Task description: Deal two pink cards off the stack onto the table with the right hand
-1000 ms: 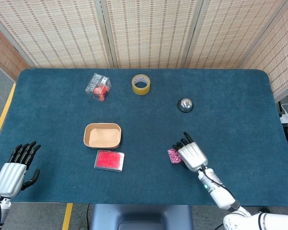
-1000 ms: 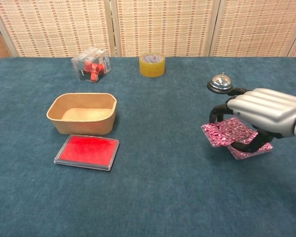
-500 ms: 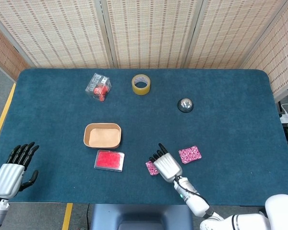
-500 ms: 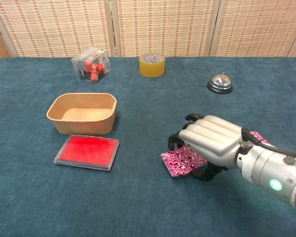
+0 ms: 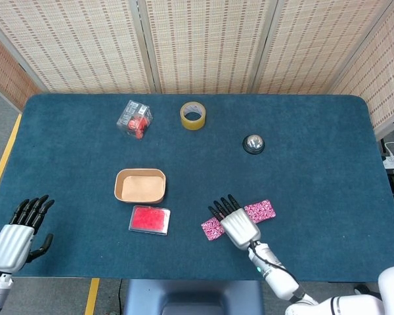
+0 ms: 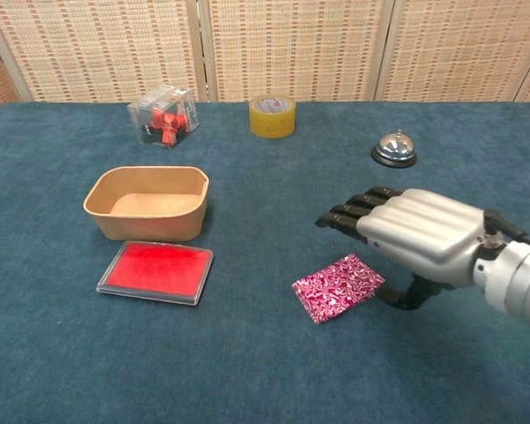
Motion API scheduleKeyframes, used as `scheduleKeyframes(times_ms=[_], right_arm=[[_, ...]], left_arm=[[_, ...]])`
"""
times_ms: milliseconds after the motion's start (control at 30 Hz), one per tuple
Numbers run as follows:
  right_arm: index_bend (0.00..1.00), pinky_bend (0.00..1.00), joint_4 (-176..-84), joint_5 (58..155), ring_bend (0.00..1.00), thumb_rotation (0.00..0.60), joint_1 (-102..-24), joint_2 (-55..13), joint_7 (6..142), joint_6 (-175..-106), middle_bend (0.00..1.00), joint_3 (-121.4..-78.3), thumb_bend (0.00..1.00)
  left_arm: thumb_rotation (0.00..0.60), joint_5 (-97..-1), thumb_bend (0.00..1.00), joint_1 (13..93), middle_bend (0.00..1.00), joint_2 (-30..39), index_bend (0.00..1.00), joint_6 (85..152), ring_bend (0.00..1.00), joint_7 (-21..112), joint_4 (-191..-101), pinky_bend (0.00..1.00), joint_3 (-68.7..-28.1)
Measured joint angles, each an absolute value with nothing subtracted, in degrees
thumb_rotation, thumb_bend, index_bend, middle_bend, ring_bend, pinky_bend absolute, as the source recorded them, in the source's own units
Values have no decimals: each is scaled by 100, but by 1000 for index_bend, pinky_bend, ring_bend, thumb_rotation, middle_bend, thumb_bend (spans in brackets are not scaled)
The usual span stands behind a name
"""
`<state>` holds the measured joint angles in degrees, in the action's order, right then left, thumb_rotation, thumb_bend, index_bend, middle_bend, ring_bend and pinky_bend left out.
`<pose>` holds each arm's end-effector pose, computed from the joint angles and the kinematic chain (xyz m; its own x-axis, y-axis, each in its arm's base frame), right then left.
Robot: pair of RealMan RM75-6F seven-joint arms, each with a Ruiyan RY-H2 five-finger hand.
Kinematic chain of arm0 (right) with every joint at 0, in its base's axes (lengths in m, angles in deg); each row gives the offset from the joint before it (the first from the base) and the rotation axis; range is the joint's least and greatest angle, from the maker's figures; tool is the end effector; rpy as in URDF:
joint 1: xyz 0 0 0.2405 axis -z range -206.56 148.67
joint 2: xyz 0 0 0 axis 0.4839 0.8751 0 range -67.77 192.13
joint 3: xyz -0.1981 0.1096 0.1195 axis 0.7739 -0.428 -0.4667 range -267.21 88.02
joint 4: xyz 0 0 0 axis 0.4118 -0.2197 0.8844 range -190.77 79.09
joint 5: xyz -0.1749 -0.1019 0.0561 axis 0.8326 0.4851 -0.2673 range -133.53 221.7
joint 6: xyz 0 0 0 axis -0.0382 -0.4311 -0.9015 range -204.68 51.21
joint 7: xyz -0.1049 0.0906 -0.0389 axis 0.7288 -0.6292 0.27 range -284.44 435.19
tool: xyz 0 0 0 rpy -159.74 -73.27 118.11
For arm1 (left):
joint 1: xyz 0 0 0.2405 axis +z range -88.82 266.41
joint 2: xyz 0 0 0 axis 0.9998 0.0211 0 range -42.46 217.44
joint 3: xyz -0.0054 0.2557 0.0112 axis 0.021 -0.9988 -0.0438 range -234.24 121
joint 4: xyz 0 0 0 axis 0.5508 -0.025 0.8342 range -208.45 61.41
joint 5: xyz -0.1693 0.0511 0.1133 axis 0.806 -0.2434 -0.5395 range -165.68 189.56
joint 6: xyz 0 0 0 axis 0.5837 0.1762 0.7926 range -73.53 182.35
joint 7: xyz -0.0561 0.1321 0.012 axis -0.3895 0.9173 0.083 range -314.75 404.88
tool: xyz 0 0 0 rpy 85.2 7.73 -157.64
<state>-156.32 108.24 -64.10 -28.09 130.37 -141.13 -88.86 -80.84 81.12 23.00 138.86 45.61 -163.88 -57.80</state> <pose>-0.1480 -0.2427 -0.0403 0.7651 -0.1807 0.6180 -0.6074 -0.5210 0.5997 -0.2998 0.1801 0.1425 0.4465 0.0575 0.8929 0.8858 -0.1693 -0.4321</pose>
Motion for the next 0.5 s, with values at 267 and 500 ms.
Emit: scheduleKeyframes(times_ms=[267,500], right_arm=[[0,0,-15580,11103,0,600,-6210,-1847,12338,-14139,43,-8655,299],[0,0,-14938,11210,0,600,-6112,-1705,11791,-13830,41,-8511,300]], left_arm=[[600,-8108,461,8110,0,2258,0,13875,0,4680,-16405,53,-5791],[600,-8060,459,8077,0,2196,0,13792,0,4849,-16437,53,-5774]])
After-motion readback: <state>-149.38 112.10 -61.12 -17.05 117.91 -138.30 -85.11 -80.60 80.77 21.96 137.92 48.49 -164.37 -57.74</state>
